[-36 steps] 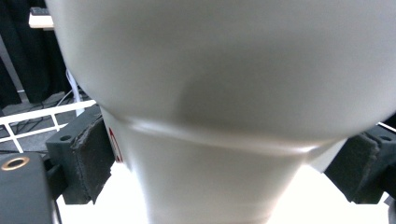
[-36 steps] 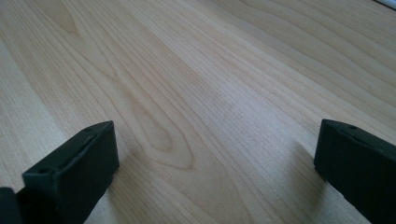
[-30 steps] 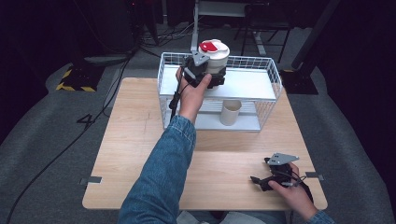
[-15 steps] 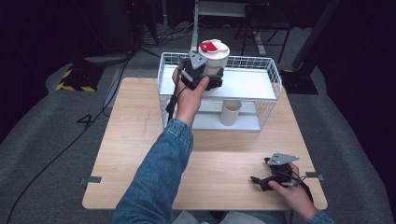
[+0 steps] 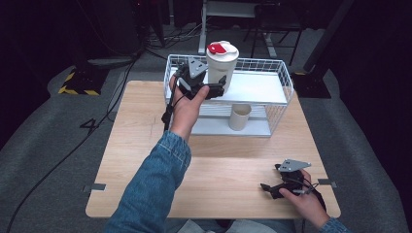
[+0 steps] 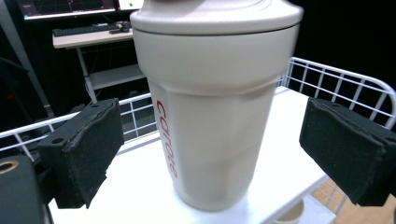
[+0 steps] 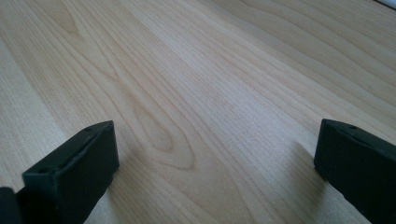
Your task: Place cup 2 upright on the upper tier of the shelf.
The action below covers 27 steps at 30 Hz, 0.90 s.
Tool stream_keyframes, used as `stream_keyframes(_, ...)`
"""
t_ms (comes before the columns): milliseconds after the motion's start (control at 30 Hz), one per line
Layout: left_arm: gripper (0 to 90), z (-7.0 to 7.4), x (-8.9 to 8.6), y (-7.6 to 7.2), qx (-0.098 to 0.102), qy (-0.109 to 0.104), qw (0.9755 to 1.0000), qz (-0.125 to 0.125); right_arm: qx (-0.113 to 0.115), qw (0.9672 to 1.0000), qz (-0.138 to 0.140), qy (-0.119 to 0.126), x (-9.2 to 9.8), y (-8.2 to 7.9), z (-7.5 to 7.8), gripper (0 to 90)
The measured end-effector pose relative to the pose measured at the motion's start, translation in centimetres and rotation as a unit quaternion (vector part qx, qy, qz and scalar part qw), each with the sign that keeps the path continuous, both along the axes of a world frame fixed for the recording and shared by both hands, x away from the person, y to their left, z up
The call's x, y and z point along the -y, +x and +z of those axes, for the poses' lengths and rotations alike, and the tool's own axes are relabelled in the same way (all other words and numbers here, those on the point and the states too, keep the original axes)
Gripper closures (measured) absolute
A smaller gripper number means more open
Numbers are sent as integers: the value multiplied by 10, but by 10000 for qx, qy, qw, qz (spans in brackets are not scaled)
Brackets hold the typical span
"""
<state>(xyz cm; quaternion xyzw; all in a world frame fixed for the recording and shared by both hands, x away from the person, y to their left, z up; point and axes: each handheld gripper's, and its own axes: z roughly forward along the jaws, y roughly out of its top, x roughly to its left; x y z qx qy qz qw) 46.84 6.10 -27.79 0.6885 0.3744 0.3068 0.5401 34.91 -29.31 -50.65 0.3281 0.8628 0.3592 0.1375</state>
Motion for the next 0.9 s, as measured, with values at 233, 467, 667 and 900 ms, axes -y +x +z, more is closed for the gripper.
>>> stream_keyframes(233, 81, 3, -10, -24, -63, 184, 9998, -86, -1, 10000, 37, -5, 0, 1, 0, 0)
stream_keyframes(467, 115, -2, -26, -48, -110, 283, 9995, -64, -3, 9999, 103, -6, -1, 3, 0, 0)
stream_keyframes(667, 117, -7, -41, -67, -152, 305, 9994, -116, -11, 9999, 149, -19, -3, 6, 0, 0)
stream_keyframes(900, 123, -13, -54, -86, -221, 409, 9986, -262, -10, 9999, 155, -8, -3, 6, 0, 0)
